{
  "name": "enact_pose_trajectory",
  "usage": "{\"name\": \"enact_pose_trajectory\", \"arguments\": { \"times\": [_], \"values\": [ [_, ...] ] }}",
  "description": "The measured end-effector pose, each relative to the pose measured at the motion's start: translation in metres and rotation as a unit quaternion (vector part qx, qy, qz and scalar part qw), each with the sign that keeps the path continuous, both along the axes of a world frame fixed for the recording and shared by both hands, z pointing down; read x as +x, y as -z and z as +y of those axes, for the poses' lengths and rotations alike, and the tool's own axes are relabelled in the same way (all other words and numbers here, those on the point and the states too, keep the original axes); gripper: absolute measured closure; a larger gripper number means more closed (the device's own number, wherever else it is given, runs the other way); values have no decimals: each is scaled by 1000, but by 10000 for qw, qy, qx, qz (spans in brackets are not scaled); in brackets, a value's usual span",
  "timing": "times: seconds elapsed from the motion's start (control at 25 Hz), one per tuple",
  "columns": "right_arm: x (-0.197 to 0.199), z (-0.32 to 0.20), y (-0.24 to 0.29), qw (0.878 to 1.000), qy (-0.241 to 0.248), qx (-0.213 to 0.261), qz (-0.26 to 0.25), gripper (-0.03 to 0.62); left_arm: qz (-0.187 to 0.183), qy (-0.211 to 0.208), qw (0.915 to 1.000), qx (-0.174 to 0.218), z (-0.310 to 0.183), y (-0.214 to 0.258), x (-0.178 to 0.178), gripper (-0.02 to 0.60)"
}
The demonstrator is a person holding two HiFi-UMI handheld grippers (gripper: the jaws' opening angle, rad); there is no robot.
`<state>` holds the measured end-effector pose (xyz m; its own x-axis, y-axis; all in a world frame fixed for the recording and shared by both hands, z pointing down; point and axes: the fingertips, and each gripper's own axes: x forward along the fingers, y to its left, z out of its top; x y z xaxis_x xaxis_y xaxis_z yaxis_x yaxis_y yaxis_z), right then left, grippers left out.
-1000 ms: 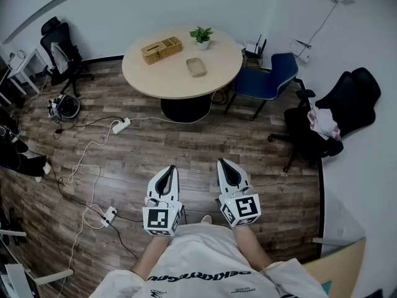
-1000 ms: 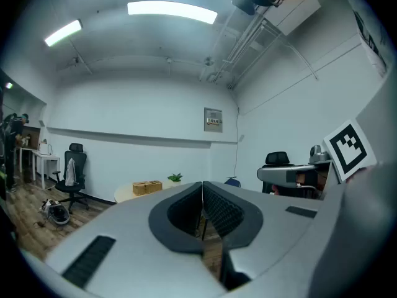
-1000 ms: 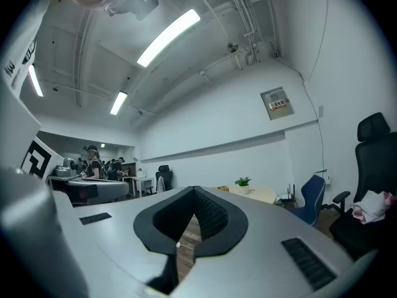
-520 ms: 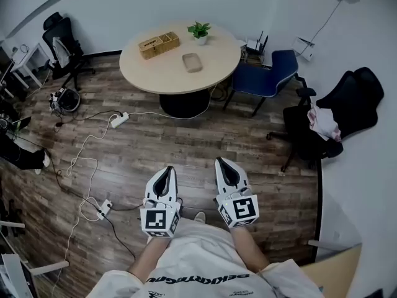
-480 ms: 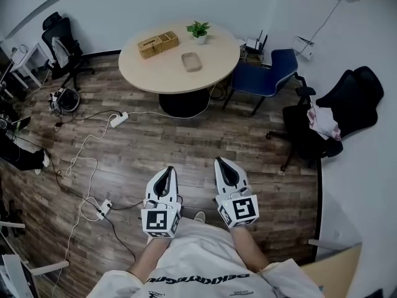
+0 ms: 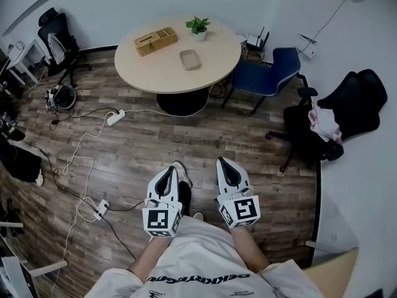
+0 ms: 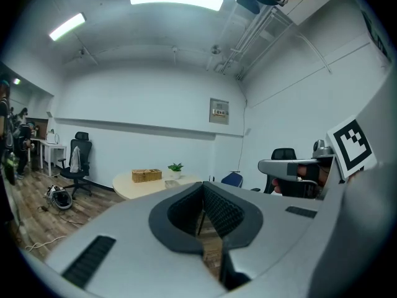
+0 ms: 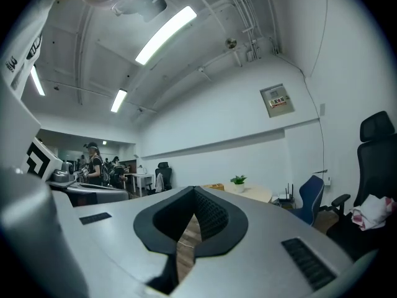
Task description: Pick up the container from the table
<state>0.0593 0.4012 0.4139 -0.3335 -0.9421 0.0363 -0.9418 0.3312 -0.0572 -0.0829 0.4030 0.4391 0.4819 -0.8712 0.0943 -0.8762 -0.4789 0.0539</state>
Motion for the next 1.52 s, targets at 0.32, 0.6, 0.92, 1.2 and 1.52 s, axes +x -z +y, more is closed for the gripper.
{"name": "enact_pose_trajectory", "arguments": {
  "times": [0.32, 0.6, 0.92, 1.2, 1.52],
  "values": [
    [4, -87, -8, 9999, 103, -70, -25, 562, 196, 19, 9997, -109, -93, -7, 16, 566],
    [7, -201, 8, 9999, 57, -53, -98, 562, 165, -81, 9998, -103, -217, 12, 21, 566],
    [-2, -326, 24, 10000, 58, 45, 5, 563, 86, -317, 9994, -117, -338, 22, 26, 566],
    [-13, -387, 19, 9998, 144, -97, -22, 563, 298, -308, 9985, -342, -399, 11, 17, 566],
    [-11, -435, -3, 9977, 121, -462, -481, 563, 433, -230, 9965, -671, -446, -9, 12, 566]
  ]
}}
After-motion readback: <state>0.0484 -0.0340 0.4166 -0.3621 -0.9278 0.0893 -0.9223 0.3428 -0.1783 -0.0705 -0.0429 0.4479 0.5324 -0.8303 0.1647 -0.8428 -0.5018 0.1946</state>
